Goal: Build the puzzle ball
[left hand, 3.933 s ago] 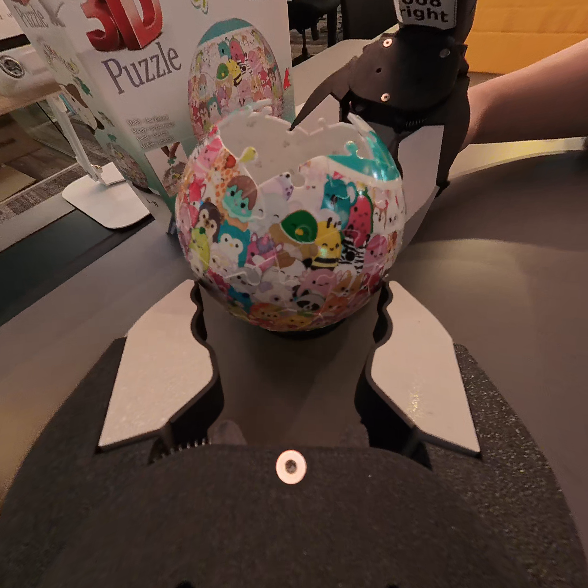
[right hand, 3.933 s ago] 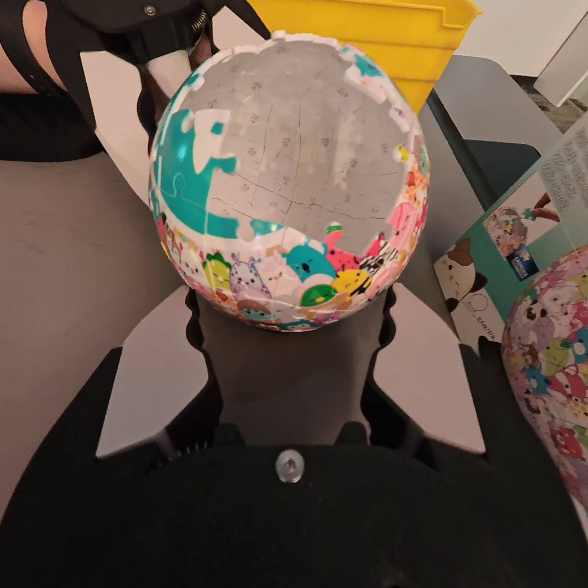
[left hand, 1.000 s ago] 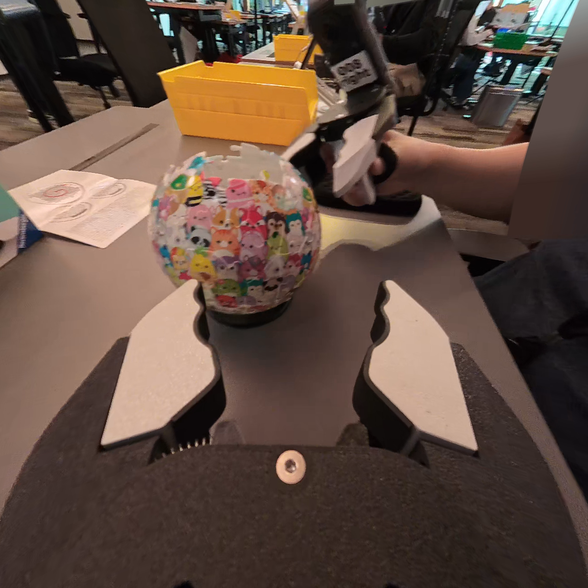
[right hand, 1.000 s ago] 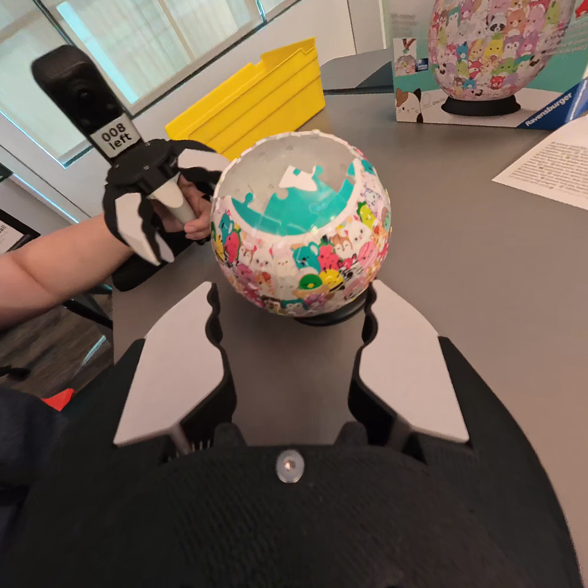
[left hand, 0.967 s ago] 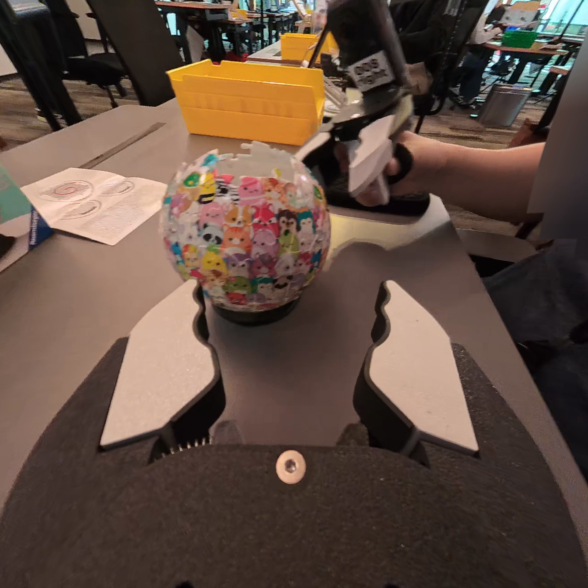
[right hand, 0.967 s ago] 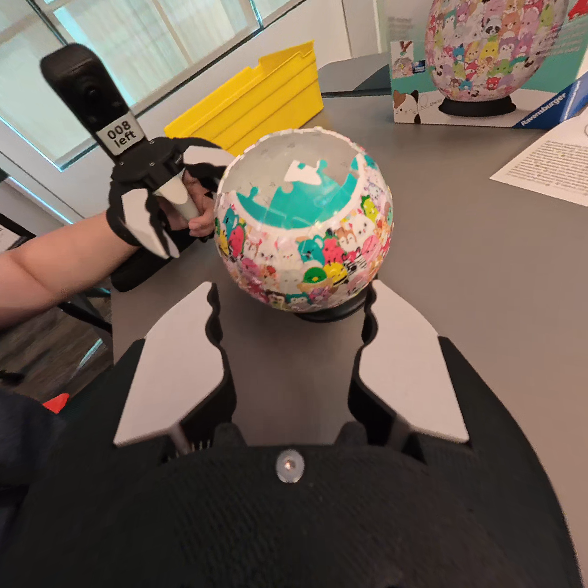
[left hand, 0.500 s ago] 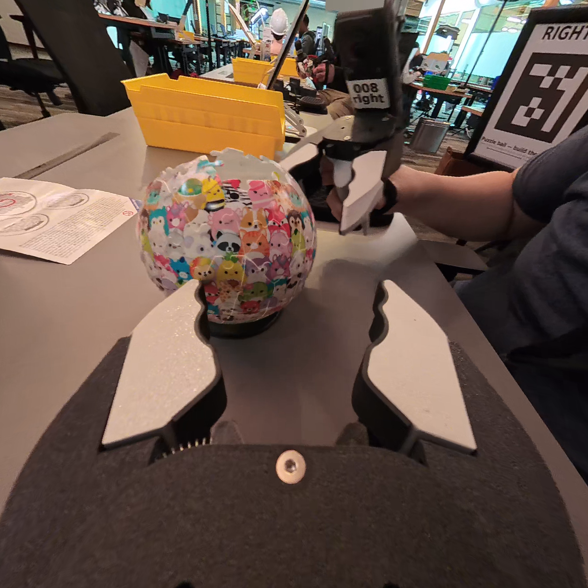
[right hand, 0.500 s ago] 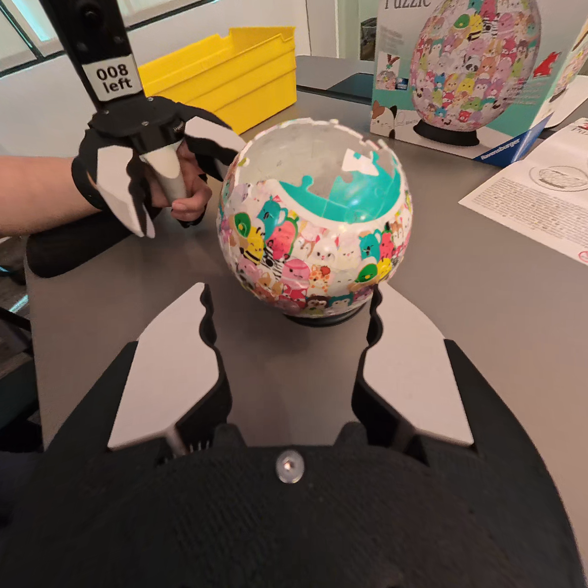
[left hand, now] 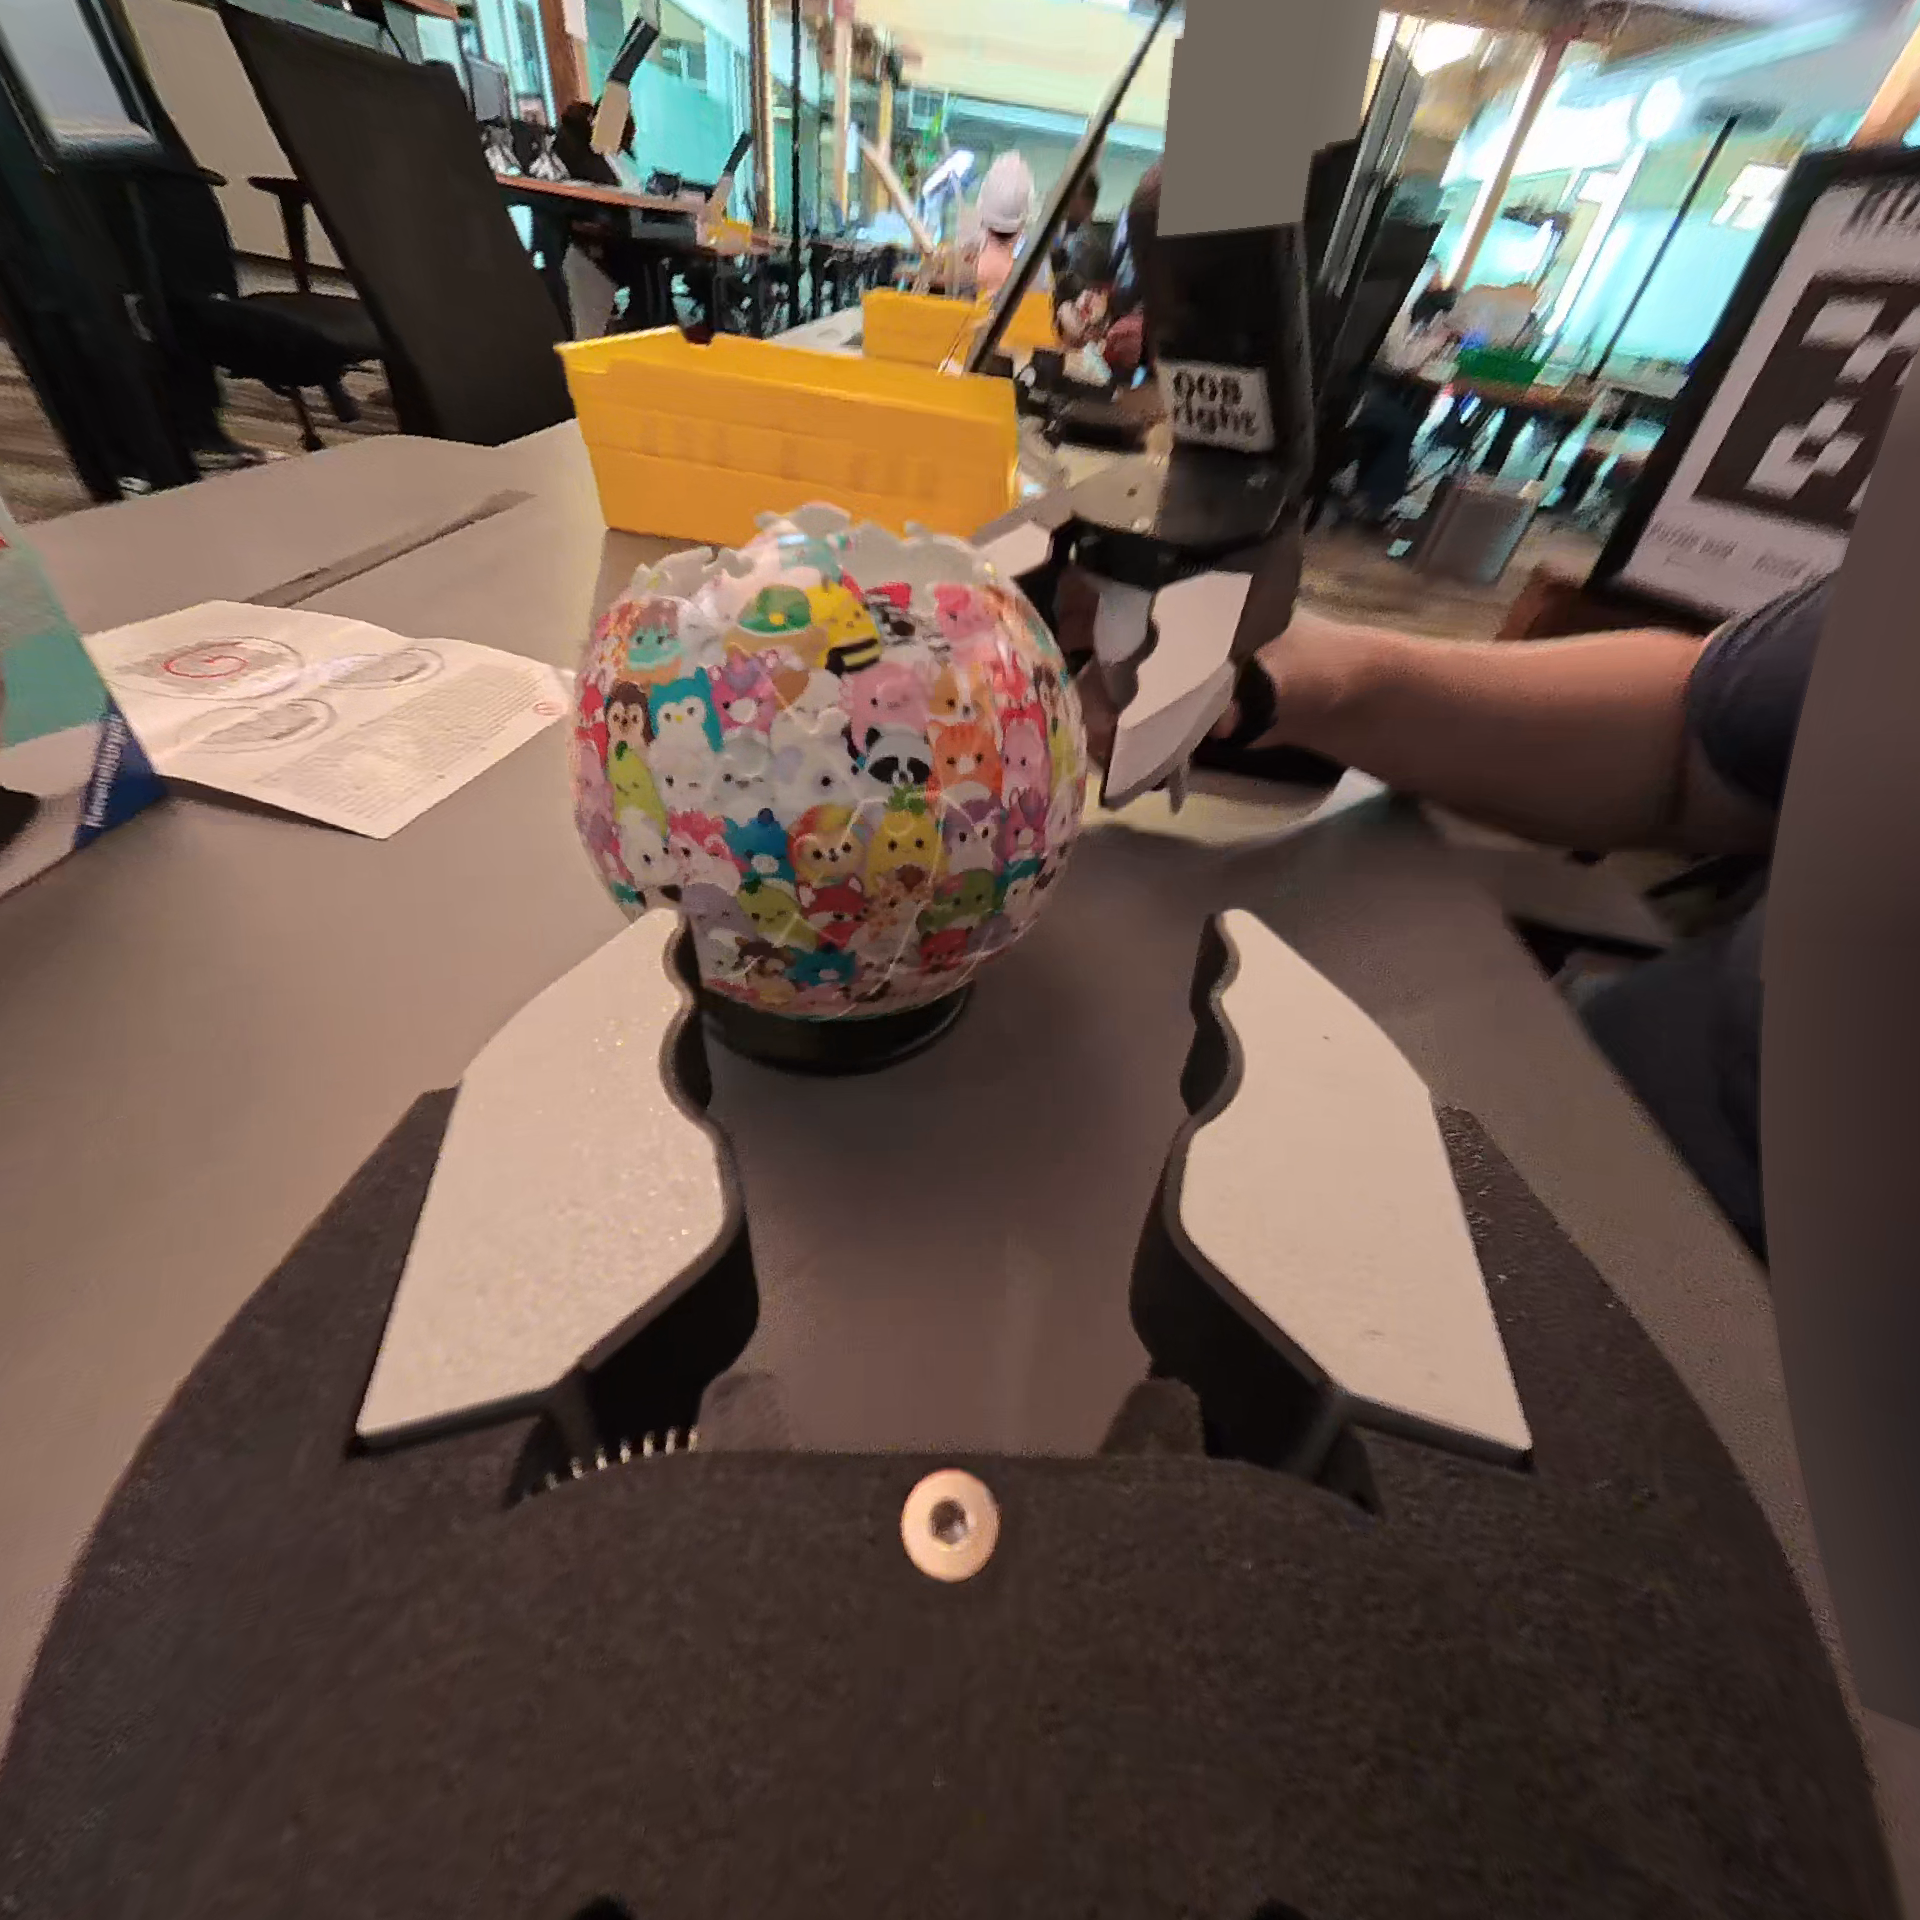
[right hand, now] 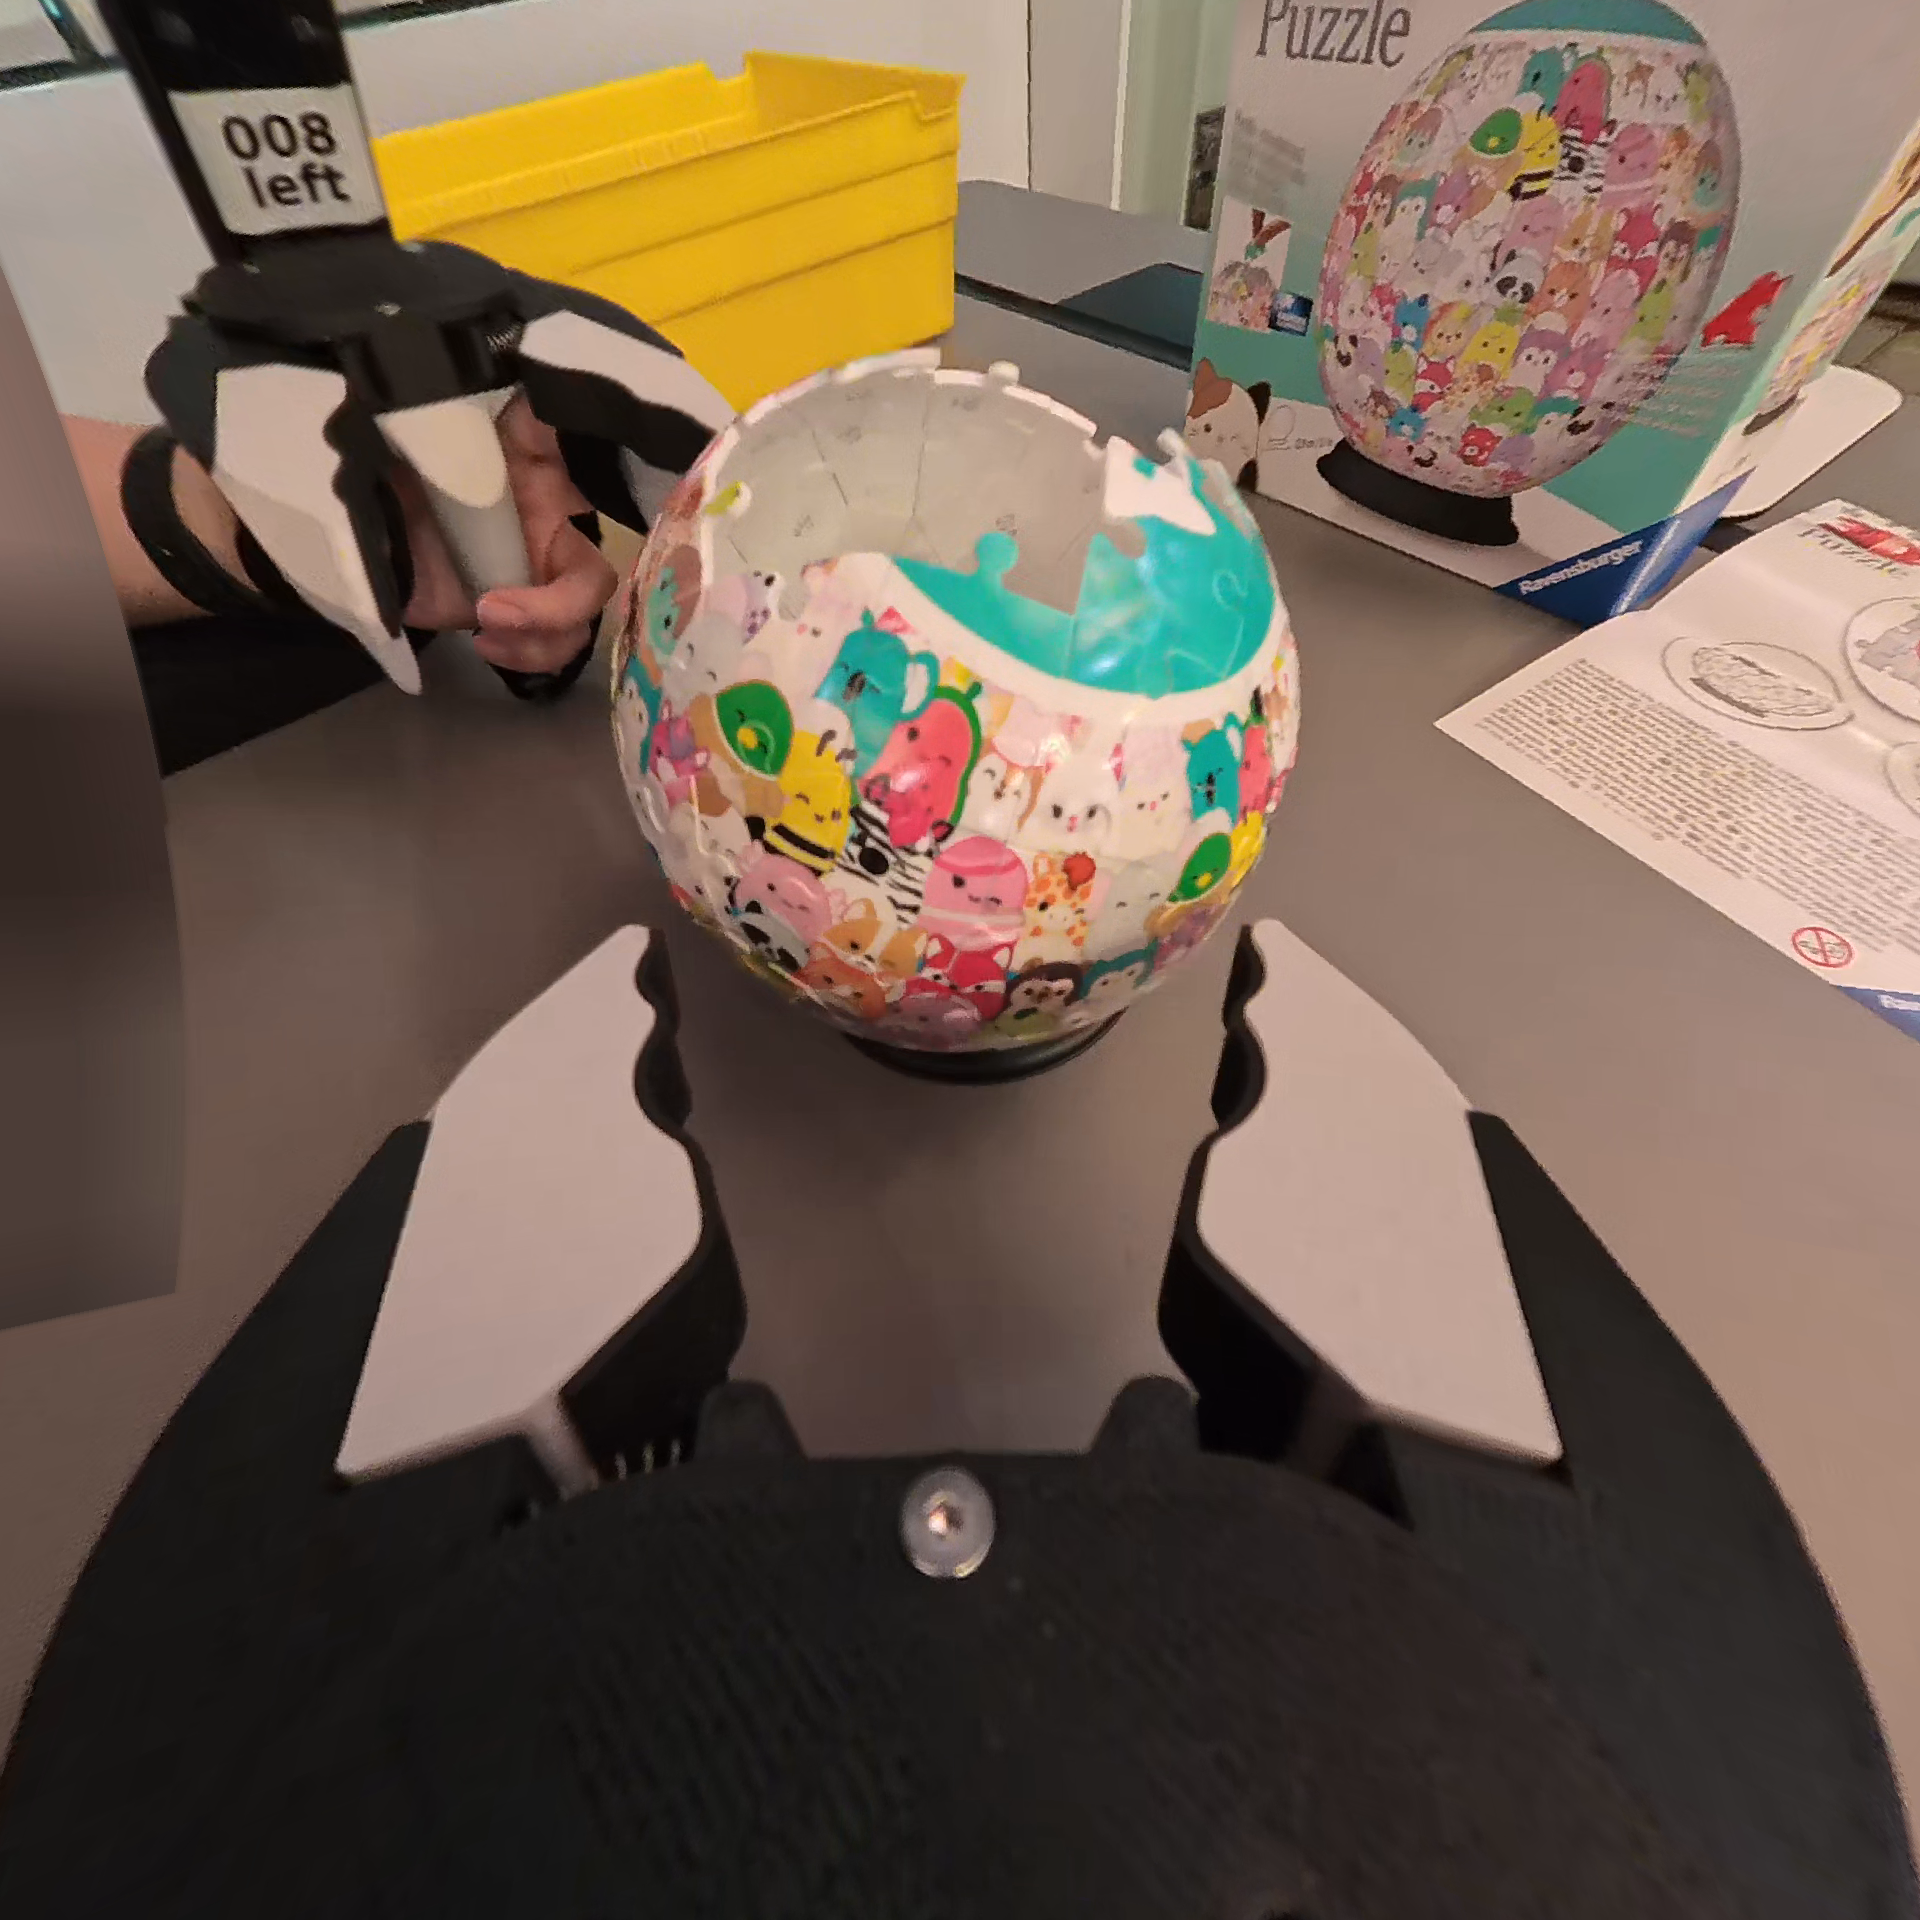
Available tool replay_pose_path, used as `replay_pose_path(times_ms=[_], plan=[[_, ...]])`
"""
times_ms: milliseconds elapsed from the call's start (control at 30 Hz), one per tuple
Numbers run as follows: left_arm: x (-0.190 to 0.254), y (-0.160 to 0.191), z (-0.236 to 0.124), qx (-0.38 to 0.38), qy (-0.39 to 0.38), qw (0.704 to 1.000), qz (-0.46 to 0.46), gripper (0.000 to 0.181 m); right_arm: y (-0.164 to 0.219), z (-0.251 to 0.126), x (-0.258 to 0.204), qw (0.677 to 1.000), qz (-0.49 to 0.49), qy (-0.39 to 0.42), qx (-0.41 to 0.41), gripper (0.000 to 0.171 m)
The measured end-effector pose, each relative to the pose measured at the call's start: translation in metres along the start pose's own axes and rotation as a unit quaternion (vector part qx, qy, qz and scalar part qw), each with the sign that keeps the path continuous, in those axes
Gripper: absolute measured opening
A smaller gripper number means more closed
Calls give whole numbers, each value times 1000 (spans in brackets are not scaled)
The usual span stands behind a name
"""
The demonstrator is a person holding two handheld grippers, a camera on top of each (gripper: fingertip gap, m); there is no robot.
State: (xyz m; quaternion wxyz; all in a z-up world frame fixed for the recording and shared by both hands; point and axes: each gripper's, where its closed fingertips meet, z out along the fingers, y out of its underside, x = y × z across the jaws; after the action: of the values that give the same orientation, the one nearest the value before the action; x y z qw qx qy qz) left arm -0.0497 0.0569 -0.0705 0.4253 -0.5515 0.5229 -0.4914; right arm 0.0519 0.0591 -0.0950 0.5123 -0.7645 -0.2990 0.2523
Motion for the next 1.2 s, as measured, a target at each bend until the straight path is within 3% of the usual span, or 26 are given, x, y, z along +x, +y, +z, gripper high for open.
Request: replay_pose_path(times_ms=[133, 433, 1200], plan=[[6, 8, 3, -27, -6, 999, 34, 93, 0, 2, 3, 1000, -11, 14, 21, 101], [-6, -3, -7, 20, -5, 999, -40, 83, -6, 7, 1, 998, -25, 13, 49, 101], [-11, -4, -19, 28, 0, 999, -45, 78, -11, 0, 5, 996, -40, 20, 76, 100]])
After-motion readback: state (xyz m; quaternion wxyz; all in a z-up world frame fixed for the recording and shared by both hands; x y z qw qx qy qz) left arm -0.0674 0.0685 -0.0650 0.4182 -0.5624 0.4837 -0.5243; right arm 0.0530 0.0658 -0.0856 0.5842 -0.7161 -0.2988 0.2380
